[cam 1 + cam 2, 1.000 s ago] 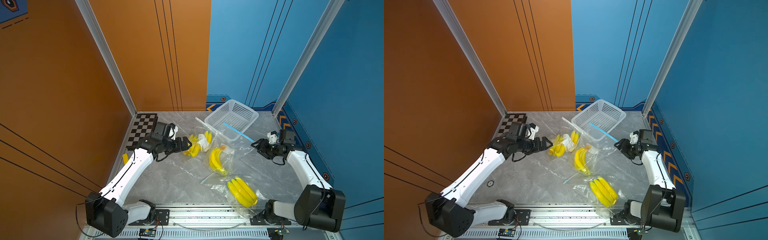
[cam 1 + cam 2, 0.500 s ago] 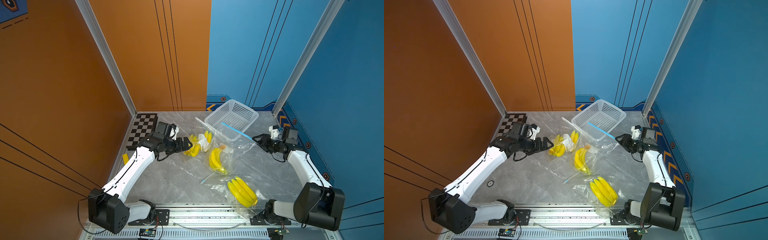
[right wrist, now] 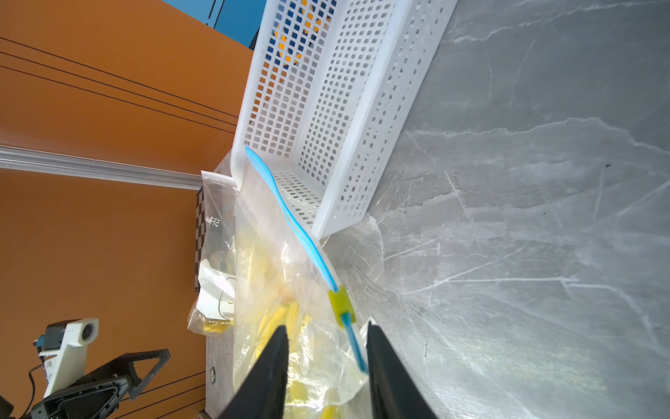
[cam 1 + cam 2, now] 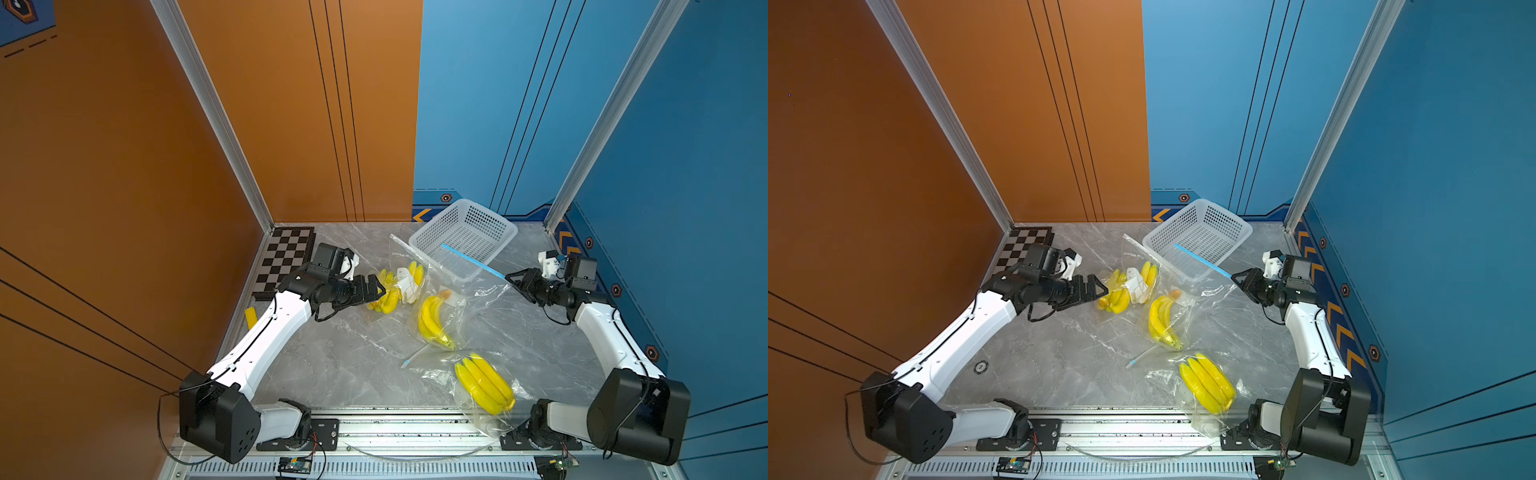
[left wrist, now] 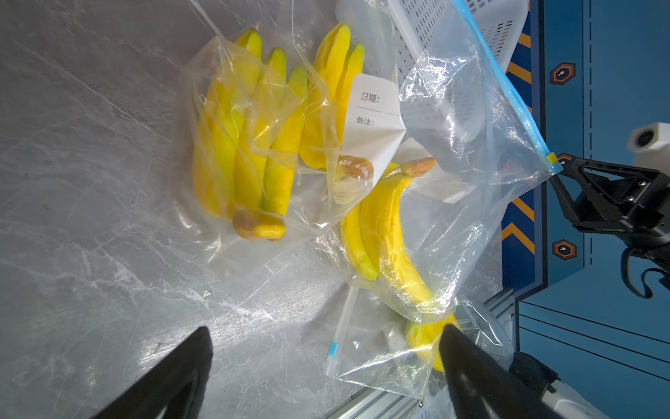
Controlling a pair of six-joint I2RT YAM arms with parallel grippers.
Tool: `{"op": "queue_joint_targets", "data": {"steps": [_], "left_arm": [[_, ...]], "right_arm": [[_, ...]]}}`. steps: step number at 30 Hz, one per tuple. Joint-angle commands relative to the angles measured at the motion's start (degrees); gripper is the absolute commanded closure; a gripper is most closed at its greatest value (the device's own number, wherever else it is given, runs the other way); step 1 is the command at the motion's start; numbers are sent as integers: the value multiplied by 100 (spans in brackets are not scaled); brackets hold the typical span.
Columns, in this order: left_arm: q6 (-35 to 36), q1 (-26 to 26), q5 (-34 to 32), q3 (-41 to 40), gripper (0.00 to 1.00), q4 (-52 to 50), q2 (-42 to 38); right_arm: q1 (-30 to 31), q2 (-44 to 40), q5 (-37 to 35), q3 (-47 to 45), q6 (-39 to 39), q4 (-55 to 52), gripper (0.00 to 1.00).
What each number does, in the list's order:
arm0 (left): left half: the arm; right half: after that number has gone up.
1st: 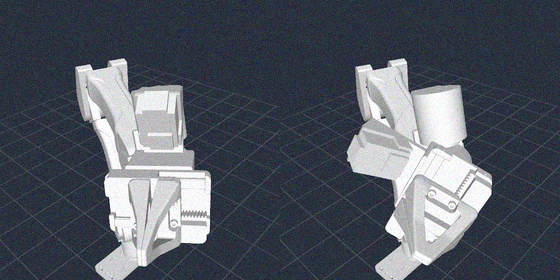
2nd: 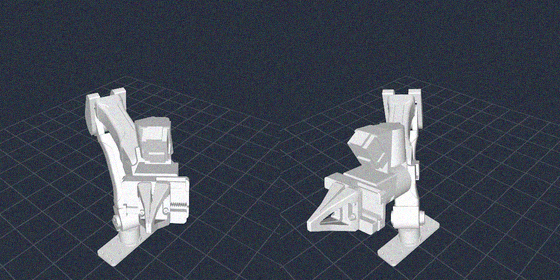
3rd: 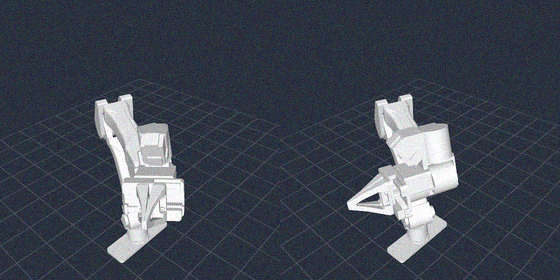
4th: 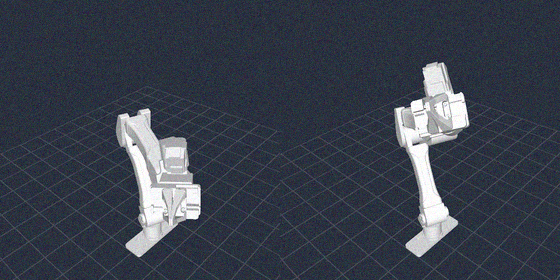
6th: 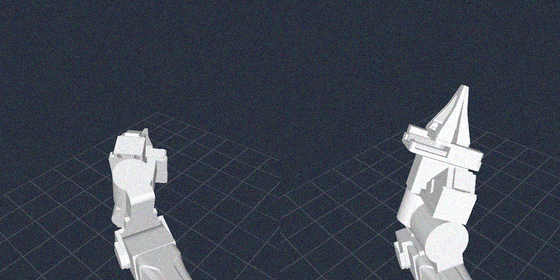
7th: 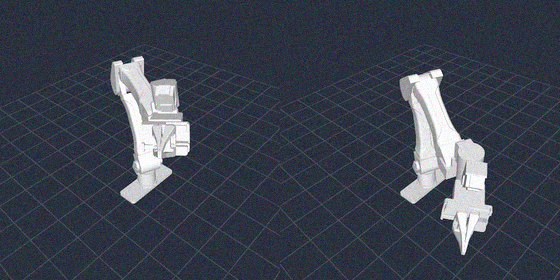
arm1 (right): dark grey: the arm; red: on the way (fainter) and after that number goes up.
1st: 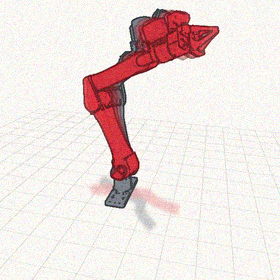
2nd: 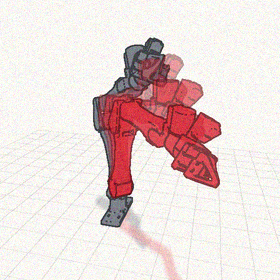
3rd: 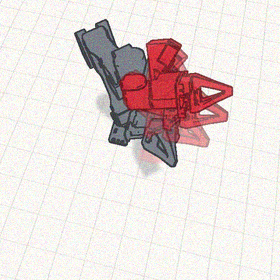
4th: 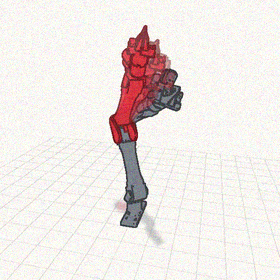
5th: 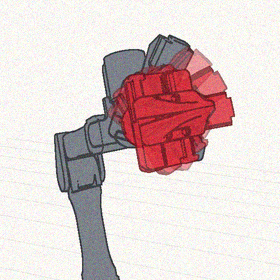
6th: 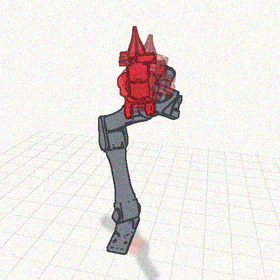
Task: Open the zip-top bag and take out the banana
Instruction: Pick up the zipper food storage bag at the center of the board.
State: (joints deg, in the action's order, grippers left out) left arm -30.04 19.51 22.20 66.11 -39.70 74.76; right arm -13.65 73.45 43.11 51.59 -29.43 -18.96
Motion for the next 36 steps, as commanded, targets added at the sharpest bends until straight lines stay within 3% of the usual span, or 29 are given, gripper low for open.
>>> {"op": "queue_joint_targets", "data": {"steps": [1,4,7,18,26,29,34,36], "left_arm": [[118,-35,154,62,2,-94,47],[119,-35,147,31,2,-92,32],[114,-27,158,-30,2,-88,-4],[113,-34,235,-98,2,-98,-79],[148,-35,223,-99,2,-140,-163],[183,-29,258,-59,2,-147,-178],[328,24,182,289,2,-143,-246],[509,77,44,518,2,-141,-340]], "right_arm": [[49,-244,15,-138,-45,47,61],[51,-347,-56,-224,-37,50,62],[56,-334,-57,-224,-36,50,72],[95,-414,-69,-289,-36,45,79],[313,-509,-199,-200,43,-58,99],[796,-627,-613,236,502,-511,100],[2138,-1189,-1752,803,1673,-657,100],[2640,-1408,-1905,956,2311,-580,100]]}}
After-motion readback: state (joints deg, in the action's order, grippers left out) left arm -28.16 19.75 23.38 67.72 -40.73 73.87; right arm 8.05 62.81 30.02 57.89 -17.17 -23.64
